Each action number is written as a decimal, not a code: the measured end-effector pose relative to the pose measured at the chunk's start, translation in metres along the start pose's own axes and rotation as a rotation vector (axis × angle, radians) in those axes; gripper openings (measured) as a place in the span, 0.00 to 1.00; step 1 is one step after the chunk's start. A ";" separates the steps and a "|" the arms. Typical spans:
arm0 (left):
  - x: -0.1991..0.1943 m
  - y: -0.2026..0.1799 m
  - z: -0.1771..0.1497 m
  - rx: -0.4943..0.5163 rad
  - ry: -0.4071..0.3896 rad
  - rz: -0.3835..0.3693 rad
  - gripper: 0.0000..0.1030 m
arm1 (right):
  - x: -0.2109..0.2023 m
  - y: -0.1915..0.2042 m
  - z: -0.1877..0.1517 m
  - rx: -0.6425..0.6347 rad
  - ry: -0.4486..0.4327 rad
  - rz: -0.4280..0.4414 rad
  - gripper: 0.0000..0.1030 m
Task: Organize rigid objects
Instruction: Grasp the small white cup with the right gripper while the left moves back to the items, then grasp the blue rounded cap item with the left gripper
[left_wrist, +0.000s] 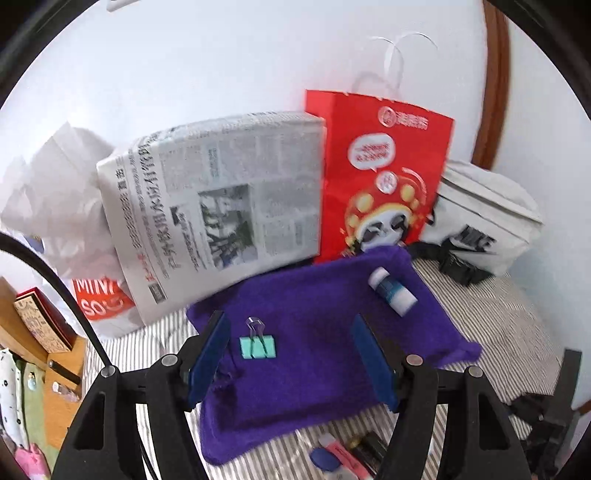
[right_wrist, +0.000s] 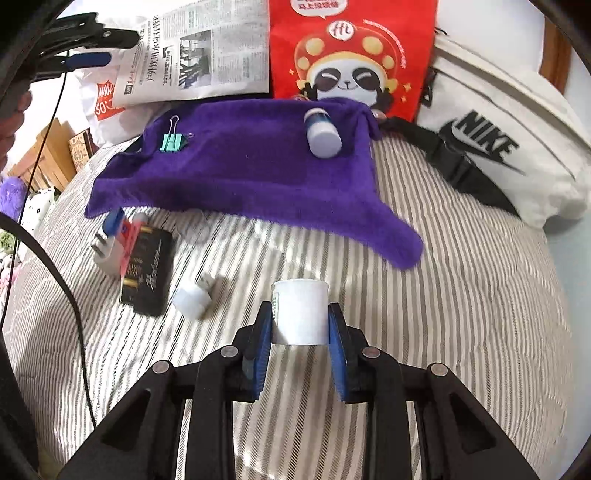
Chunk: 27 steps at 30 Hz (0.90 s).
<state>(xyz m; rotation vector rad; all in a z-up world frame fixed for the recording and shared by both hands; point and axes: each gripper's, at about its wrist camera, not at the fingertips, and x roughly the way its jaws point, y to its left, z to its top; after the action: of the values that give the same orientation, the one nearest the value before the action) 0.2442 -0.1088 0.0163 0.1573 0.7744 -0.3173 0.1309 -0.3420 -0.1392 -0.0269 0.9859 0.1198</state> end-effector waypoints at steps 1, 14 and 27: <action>-0.002 -0.002 -0.004 0.009 0.002 -0.001 0.66 | 0.000 0.000 -0.003 -0.003 -0.009 -0.009 0.28; 0.002 0.008 -0.129 -0.107 0.139 -0.055 0.66 | 0.014 -0.013 -0.016 0.056 -0.076 0.000 0.28; 0.055 -0.004 -0.130 -0.159 0.252 -0.052 0.66 | 0.015 -0.011 -0.019 0.047 -0.101 -0.019 0.28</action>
<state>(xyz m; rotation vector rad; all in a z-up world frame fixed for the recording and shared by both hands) 0.1940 -0.0915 -0.1140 0.0276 1.0512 -0.2864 0.1247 -0.3528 -0.1624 0.0123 0.8872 0.0794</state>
